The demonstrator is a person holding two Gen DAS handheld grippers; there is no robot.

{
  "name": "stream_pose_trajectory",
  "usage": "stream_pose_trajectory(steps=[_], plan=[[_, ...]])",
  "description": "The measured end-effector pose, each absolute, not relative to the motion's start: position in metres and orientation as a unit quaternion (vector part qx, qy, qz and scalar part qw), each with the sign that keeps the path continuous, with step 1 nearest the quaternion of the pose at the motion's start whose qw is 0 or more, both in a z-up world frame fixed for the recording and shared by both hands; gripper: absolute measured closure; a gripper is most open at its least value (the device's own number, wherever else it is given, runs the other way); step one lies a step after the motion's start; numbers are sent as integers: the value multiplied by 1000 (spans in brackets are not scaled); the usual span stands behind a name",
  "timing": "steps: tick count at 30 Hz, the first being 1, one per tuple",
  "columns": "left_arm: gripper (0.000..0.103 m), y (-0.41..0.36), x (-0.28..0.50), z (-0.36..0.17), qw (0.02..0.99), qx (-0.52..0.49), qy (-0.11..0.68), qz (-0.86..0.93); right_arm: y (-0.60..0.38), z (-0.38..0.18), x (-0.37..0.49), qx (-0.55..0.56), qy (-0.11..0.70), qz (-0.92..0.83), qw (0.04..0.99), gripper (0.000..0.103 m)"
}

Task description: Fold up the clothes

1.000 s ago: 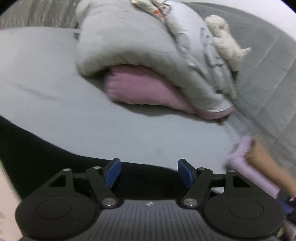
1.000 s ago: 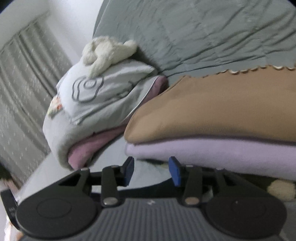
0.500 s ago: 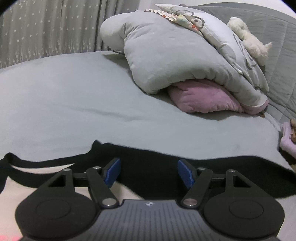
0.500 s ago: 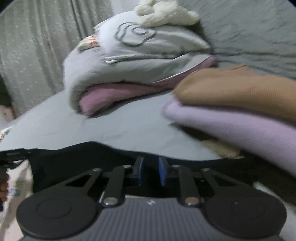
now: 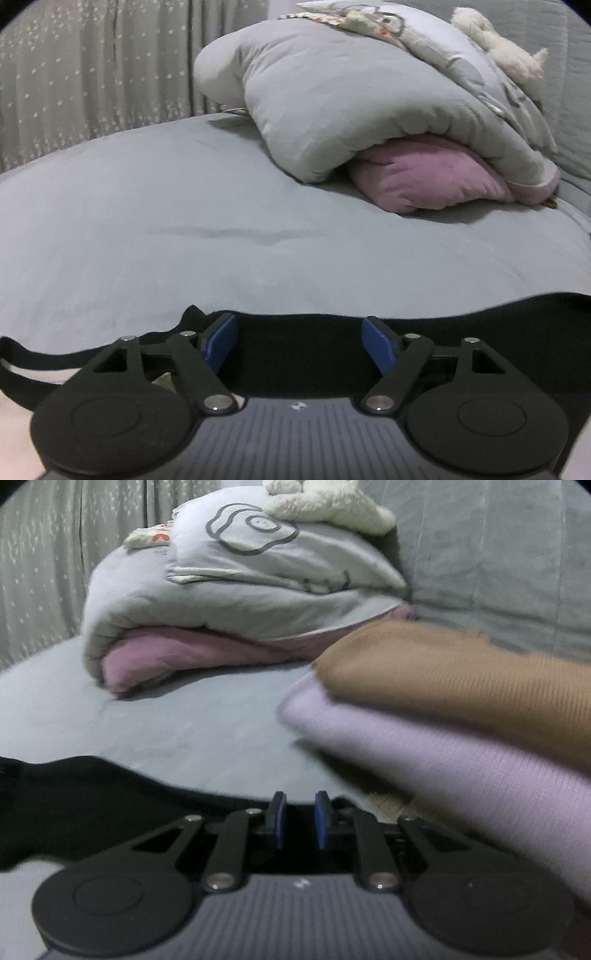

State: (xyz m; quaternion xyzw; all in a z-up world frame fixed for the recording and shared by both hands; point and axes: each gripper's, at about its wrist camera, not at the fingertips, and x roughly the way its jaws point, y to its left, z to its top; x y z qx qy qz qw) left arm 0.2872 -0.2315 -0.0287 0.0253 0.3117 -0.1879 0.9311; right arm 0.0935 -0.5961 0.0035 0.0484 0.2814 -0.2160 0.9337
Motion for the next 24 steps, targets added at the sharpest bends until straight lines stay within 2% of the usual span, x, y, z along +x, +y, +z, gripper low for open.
stream_pose_trajectory(steps=[3, 10, 14, 16, 20, 22, 24], plan=[[24, -232, 287, -30, 933, 25, 307, -187, -604, 1, 96, 60, 274, -200, 939, 89], [23, -231, 285, -32, 935, 23, 301, -186, -603, 26, 82, 104, 272, -142, 946, 83], [23, -233, 285, -32, 935, 28, 301, -183, -592, 17, 89, 118, 319, -112, 934, 83], [23, -233, 285, -32, 935, 28, 301, -183, -595, 15, 83, 133, 315, -121, 932, 85], [22, -235, 287, -32, 935, 34, 304, -182, -601, 11, 71, 162, 306, -138, 928, 83], [22, -238, 285, -28, 936, 46, 303, -174, -603, 9, 65, 176, 302, -147, 925, 71], [22, -244, 279, -21, 939, 58, 301, -158, -606, 7, 59, 190, 297, -155, 923, 65]])
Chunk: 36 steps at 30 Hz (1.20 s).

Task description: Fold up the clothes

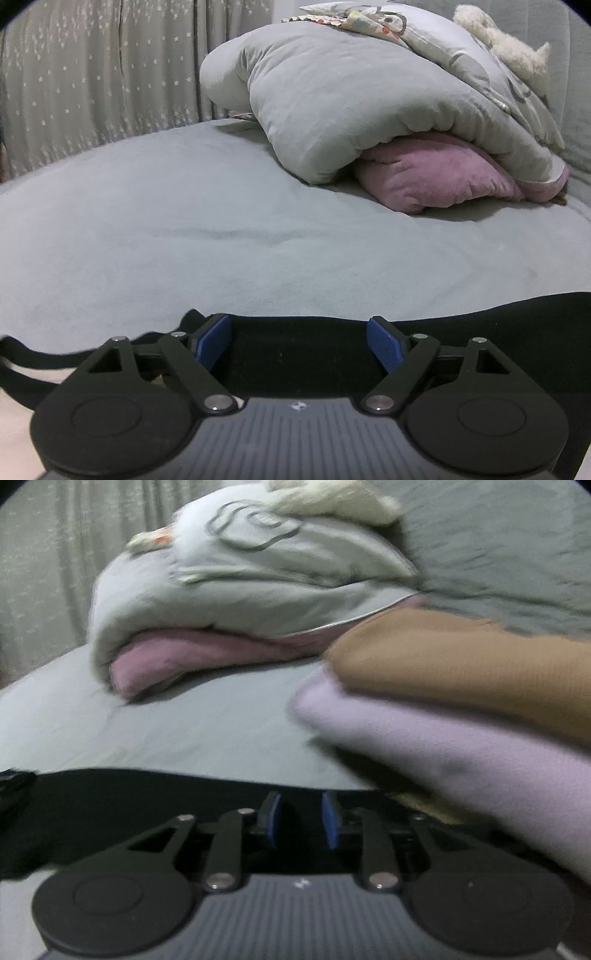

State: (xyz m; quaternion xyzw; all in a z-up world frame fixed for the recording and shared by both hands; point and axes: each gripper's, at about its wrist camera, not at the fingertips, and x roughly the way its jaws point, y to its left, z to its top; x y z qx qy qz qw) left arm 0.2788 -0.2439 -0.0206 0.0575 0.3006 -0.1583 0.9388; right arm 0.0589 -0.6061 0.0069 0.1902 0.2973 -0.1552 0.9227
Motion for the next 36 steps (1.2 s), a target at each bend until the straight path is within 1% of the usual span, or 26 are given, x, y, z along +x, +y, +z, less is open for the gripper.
stream_pose_trajectory(steps=[5, 9, 13, 17, 19, 21, 23, 24, 25, 29, 31, 33, 36], plan=[[23, -255, 233, 1, 931, 17, 276, -236, -613, 2, 44, 226, 286, -176, 915, 65], [23, -275, 186, 11, 914, 61, 251, -313, -619, -2, 32, 254, 276, -193, 907, 64], [23, -285, 160, 6, 902, 115, 245, -337, -624, -7, 20, 281, 266, -210, 898, 63], [23, -284, 151, -11, 898, 142, 259, -327, -630, -11, 8, 309, 255, -226, 888, 63], [22, -280, 155, -22, 896, 131, 282, -316, -632, -13, 2, 322, 250, -234, 883, 63], [22, -277, 159, -24, 896, 115, 290, -317, -635, -15, -3, 334, 244, -242, 878, 63], [22, -275, 162, -24, 895, 102, 295, -318, -630, -19, 3, 318, 230, -252, 884, 72], [23, -275, 161, -24, 895, 105, 293, -320, -628, -20, 7, 305, 228, -261, 887, 85], [24, -276, 159, -23, 894, 106, 291, -323, -628, -19, 8, 295, 228, -266, 889, 94], [24, -272, 146, -15, 890, 80, 263, -362, -628, -14, 12, 254, 227, -286, 896, 96], [24, -275, 147, -16, 880, 68, 275, -381, -628, -13, 15, 236, 229, -293, 898, 97], [23, -287, 150, -25, 866, 89, 305, -385, -628, -13, 17, 219, 232, -300, 899, 97], [22, -293, 151, -27, 865, 93, 310, -384, -621, -11, 18, 213, 239, -301, 898, 96]])
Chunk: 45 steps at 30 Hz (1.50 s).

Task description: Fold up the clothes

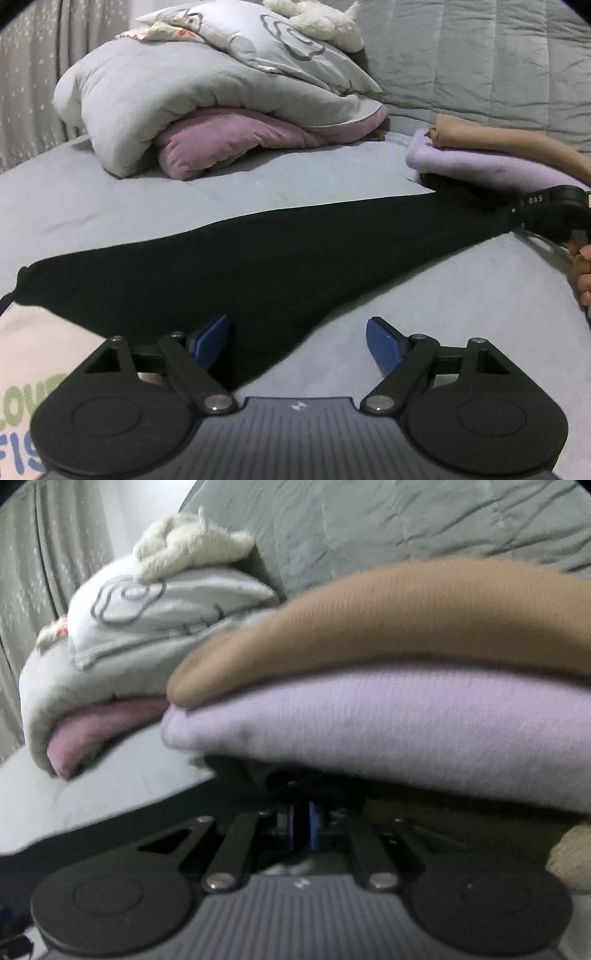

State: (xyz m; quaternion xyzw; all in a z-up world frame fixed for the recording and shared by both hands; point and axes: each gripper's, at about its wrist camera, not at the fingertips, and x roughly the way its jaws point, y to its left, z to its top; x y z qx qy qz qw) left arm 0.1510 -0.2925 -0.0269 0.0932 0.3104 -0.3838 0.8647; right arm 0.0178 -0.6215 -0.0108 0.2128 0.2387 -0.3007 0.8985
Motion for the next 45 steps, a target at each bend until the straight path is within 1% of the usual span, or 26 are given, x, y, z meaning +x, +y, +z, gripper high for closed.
stream_pose_trajectory(steps=[1, 2, 3, 4, 5, 6, 7, 12, 13, 17, 23, 27, 31, 35, 37, 39, 41, 42, 43, 44, 45], plan=[[22, -292, 151, -26, 865, 89, 313, -382, -619, -10, 17, 213, 241, -300, 898, 92], [22, -291, 150, -25, 866, 86, 313, -380, -616, -9, 17, 214, 244, -299, 897, 90], [22, -290, 147, -24, 869, 81, 315, -374, -613, -8, 16, 215, 246, -298, 897, 85], [22, -288, 144, -23, 871, 75, 316, -369, -610, -7, 16, 215, 249, -297, 896, 75], [22, -287, 140, -22, 872, 69, 316, -366, -607, -6, 16, 216, 251, -297, 896, 68], [22, -284, 135, -20, 874, 61, 316, -363, -604, -5, 15, 217, 253, -296, 895, 53], [21, -282, 130, -19, 876, 55, 315, -360, -602, -5, 15, 217, 256, -295, 895, 47], [21, -252, 105, -13, 886, 4, 320, -337, -587, 0, 12, 222, 268, -289, 892, 40], [21, -243, 98, -12, 889, -5, 319, -330, -580, 6, 0, 241, 272, -276, 890, 38], [21, -214, 77, -8, 896, -24, 324, -302, -561, 12, -9, 261, 278, -248, 890, 37], [21, -134, 38, -3, 906, -55, 330, -261, -509, 15, -28, 293, 307, -159, 892, 37], [21, -76, 19, 4, 916, -64, 331, -219, -496, 11, -38, 313, 321, -122, 886, 38], [21, -14, 1, 9, 924, -89, 332, -170, -482, 7, -48, 333, 334, -86, 878, 43], [21, 38, -19, 7, 931, -93, 334, -117, -469, 3, -58, 352, 347, -49, 868, 48], [23, 60, -30, 5, 934, -99, 331, -92, -462, 1, -63, 361, 353, -31, 863, 55], [24, 81, -40, 1, 931, -119, 335, -79, -455, -1, -68, 371, 358, -12, 857, 58], [28, 102, -49, -7, 925, -139, 346, -76, -448, -3, -73, 379, 364, 6, 850, 61], [34, 109, -53, -11, 922, -146, 351, -78, -445, -4, -76, 384, 367, 16, 847, 63], [44, 114, -56, -14, 918, -153, 356, -81, -442, -5, -78, 388, 370, 25, 844, 64], [50, 120, -60, -18, 912, -169, 362, -92, -438, -6, -81, 393, 372, 34, 840, 64], [59, 128, -64, -25, 899, -198, 374, -111, -435, -7, -83, 397, 375, 43, 837, 65]])
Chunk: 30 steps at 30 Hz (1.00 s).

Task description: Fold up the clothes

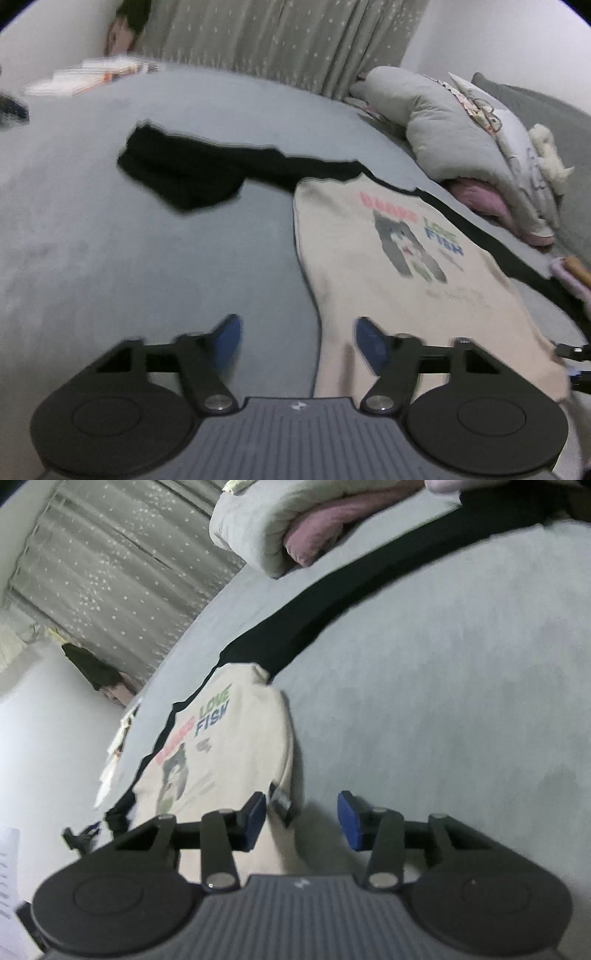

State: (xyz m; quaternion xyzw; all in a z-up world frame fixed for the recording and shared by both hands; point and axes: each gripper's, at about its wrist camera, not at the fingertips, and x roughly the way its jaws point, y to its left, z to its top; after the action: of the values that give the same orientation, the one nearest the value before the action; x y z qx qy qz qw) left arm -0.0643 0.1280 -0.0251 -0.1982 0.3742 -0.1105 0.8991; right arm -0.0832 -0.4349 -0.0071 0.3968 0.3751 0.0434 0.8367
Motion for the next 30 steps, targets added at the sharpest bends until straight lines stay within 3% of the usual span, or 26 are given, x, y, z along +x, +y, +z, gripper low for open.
stream_pose_trajectory(steps=[1, 5, 7, 10, 22, 30], plan=[[66, 132, -65, -31, 887, -224, 384, -123, -432, -8, -86, 401, 378, 53, 833, 66], [74, 130, -63, -44, 853, -283, 410, -156, -418, -12, -96, 417, 388, 89, 817, 69], [98, 124, -63, -47, 848, -286, 418, -157, -402, -22, -98, 413, 389, 83, 819, 85], [99, 117, -68, -45, 852, -281, 417, -147, -401, -24, -100, 407, 393, 80, 821, 96], [99, 125, -94, 14, 848, -289, 421, -144, -408, 19, -131, 400, 358, 94, 839, 97], [99, 116, -108, -6, 848, -251, 448, -129, -395, 17, -134, 322, 376, 55, 867, 97]])
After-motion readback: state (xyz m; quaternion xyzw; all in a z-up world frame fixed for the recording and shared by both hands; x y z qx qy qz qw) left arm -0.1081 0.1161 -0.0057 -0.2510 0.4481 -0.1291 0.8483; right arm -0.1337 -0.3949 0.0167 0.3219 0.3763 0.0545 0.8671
